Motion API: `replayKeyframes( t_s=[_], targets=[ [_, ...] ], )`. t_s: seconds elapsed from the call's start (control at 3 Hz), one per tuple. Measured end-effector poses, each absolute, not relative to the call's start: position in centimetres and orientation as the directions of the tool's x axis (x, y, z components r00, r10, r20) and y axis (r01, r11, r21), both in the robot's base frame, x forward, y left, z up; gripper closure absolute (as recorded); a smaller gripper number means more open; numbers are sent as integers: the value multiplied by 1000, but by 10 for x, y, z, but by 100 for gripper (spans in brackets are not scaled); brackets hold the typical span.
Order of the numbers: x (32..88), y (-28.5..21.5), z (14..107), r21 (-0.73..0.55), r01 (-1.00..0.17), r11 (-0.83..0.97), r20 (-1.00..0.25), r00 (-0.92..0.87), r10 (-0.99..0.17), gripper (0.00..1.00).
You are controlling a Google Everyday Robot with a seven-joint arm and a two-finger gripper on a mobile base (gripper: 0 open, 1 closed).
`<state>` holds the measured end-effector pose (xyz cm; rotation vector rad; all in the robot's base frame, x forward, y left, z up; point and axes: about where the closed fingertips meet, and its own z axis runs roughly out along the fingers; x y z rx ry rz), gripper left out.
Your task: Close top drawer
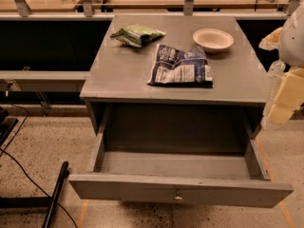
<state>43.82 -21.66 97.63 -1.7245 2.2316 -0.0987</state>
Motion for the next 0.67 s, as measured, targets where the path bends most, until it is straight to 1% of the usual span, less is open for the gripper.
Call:
replayKeyframes(
  t_s=[0.33, 0.67],
  targets=[
    [438, -217, 976, -246, -931, 270, -207, -221, -953, 0],
    [424, -211, 958, -232, -931, 283, -228, -230, -946, 0]
  ],
)
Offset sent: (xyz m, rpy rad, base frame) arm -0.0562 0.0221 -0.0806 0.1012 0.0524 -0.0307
